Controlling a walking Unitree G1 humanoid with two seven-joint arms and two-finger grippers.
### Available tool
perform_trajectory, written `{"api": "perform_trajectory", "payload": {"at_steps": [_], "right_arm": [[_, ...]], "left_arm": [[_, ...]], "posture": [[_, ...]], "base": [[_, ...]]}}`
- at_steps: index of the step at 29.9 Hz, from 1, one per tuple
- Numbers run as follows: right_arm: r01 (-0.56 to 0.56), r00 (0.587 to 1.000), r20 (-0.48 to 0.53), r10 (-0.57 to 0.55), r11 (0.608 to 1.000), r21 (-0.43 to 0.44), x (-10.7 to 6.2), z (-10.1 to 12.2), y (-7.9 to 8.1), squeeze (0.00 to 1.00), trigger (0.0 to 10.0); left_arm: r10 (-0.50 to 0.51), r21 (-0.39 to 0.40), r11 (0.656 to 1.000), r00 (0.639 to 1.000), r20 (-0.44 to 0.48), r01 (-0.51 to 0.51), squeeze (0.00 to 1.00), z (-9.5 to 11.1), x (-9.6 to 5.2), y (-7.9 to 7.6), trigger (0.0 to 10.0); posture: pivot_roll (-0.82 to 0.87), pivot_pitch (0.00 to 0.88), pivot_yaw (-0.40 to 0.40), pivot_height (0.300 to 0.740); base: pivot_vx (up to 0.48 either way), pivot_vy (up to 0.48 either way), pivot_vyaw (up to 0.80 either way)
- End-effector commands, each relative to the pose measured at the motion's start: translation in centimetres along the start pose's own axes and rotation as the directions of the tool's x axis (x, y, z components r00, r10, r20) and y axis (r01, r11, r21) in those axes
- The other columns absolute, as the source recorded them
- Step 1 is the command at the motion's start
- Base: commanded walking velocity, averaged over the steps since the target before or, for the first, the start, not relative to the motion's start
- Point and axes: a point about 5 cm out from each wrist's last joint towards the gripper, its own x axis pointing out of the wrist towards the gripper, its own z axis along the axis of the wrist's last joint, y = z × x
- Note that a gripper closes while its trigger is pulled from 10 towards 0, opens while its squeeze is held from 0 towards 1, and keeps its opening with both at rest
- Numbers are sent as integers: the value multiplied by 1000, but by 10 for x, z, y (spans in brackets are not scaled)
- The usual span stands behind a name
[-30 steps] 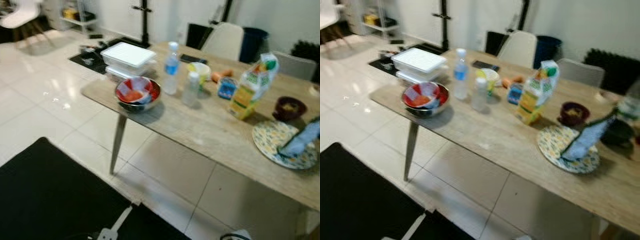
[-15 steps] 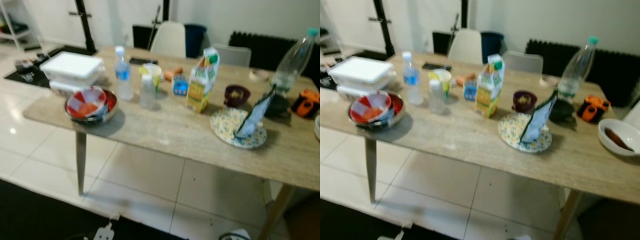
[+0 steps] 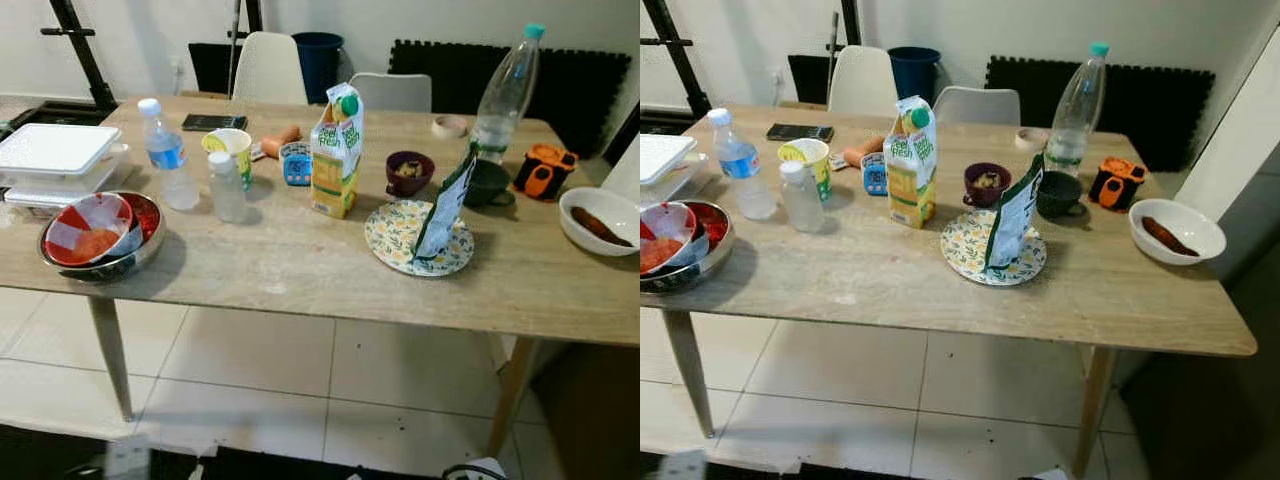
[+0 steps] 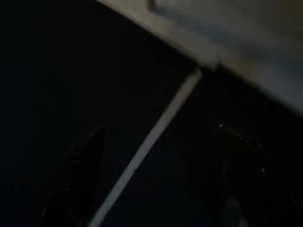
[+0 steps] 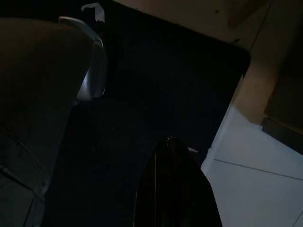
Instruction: Restocking fridge
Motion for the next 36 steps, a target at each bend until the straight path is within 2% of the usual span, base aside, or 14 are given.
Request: {"api": "perform_trajectory", "payload": {"at_steps": [1, 5, 6, 10, 12, 13, 15, 20, 25, 26, 30, 32, 35, 36], "right_arm": [[-18, 1000, -5, 18, 1000, 11, 0, -3, 6, 0, 10000], [-21, 1000, -11, 21, 1000, 3, 0, -5, 7, 0, 10000], [-21, 1000, -11, 21, 1000, 3, 0, -5, 7, 0, 10000], [-18, 1000, -11, 18, 1000, 5, 0, -5, 5, 0, 10000], [-17, 1000, -13, 17, 1000, 3, 0, -6, 5, 0, 10000], [-17, 1000, -15, 17, 1000, 0, 0, -7, 4, 0, 10000], [-18, 1000, -16, 18, 1000, -3, 0, -7, 4, 0, 10000], [-21, 1000, -16, 21, 1000, -5, 0, -7, 6, 0, 10000], [-26, 1000, -16, 26, 1000, -6, 0, -8, 7, 0, 10000], [-27, 999, -17, 26, 1000, -5, 0, -8, 8, 0, 10000], [-27, 999, -20, 27, 1000, -4, 0, -9, 8, 0, 10000], [-28, 999, -22, 28, 1000, 0, -1, -11, 9, 0, 10000], [-28, 999, -23, 28, 1000, 1, -1, -12, 10, 0, 10000], [-31, 999, -27, 31, 1000, 2, -1, -14, 11, 0, 10000]], "left_arm": [[85, -120, 990, 994, 62, -77, 1000, 17, 2, 18, 10000], [165, -278, 953, 977, 135, -122, 1000, 42, 4, 38, 10000], [247, -413, 899, 947, 207, -144, 1000, 70, 2, 62, 10000], [335, -584, 808, 879, 338, -83, 1000, 116, -5, 90, 10000], [361, -630, 776, 840, 404, -31, 643, 139, -10, 99, 10000], [370, -637, 771, 821, 435, -10, 16, 150, -13, 102, 10000], [376, -642, 767, 803, 463, 11, 0, 159, -16, 105, 10000], [400, -638, 756, 668, 628, 146, 0, 218, -37, 114, 10000], [321, -514, 781, 477, 818, 354, 0, 280, -68, 108, 10000], [258, -420, 802, 387, 885, 426, 0, 303, -82, 100, 10000], [154, -287, 819, 291, 944, 498, 0, 326, -98, 86, 10000], [-27, -113, 811, 230, 973, 574, 0, 344, -107, 61, 10000], [-84, -58, 817, 218, 972, 574, 0, 347, -108, 52, 10000], [-210, 50, 824, 224, 952, 564, 0, 349, -107, 32, 10000]], "posture": [[-2, 92, 7, 740], [-4, 92, 6, 740], [-13, 91, 9, 740], [-13, 88, 7, 740], [-10, 88, 5, 740], [-10, 88, 6, 740], [-10, 88, 6, 740], [-11, 92, 6, 740], [-8, 101, 9, 740], [-9, 104, 11, 740], [-9, 107, 12, 740], [-8, 113, 17, 740], [-6, 116, 17, 740], [-6, 126, 20, 740]], "base": [[0, 0, 0], [0, 0, 0], [0, 0, 0], [0, 0, 0], [0, 0, 0], [0, 0, 0], [0, 0, 0], [0, 0, 0], [0, 0, 0], [0, 0, 0], [0, 0, 0], [0, 0, 0], [0, 0, 0], [0, 0, 0]]}}
